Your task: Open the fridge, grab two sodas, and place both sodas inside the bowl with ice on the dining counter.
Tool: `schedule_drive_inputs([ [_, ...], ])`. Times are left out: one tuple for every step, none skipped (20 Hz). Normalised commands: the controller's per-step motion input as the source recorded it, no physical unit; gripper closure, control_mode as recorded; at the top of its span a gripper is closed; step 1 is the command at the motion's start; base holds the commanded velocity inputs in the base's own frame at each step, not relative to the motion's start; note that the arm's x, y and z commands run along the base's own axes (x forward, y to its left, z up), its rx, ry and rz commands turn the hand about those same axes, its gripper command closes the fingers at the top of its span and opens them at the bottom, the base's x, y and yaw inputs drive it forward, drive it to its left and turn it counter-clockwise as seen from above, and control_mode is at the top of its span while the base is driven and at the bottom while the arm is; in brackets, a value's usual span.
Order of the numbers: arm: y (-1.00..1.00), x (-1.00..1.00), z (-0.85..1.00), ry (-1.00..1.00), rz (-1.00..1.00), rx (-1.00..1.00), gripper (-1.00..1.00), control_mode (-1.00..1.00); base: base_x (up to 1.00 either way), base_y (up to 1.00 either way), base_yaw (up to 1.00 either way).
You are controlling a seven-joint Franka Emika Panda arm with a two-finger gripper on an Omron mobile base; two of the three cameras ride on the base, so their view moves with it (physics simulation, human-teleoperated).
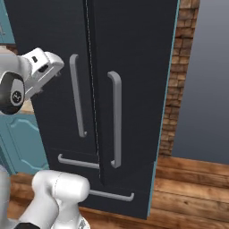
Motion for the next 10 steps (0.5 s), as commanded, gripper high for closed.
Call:
schedule_drive_inputs([
  [0.00,1.00,0.00,0.12,0.00,-0.10,-1.00,-1.00,0.00,0.00,0.00],
  [0.00,0.99,0.00,0.13,0.00,-0.13,-1.00,-1.00,0.00,0.00,0.00],
  [0.00,0.97,0.00,0.13,0.00,-0.16,-1.00,-1.00,0.00,0.00,0.00],
  [0.00,0.94,0.00,0.12,0.00,-0.18,-1.00,-1.00,0.00,0.00,0.00],
  [0.00,0.87,-0.08,0.11,0.00,-0.19,-1.00,-1.00,0.00,0.00,0.00],
  [0.00,0.73,-0.23,0.08,-0.04,-0.18,-1.00,-1.00,0.00,0.00,0.00],
  [-0.03,0.82,-0.24,0.10,-0.02,-0.17,-1.00,-1.00,0.00,0.00,0.00],
  [-0.07,0.84,-0.25,0.10,-0.01,-0.16,-1.00,-1.00,0.00,0.00,0.00],
  [-0.14,0.80,-0.26,0.09,0.00,-0.14,-1.00,-1.00,0.00,0.00,0.00],
  [-0.18,0.86,-0.23,0.09,0.00,-0.11,-1.00,-1.00,0.00,0.00,0.00],
])
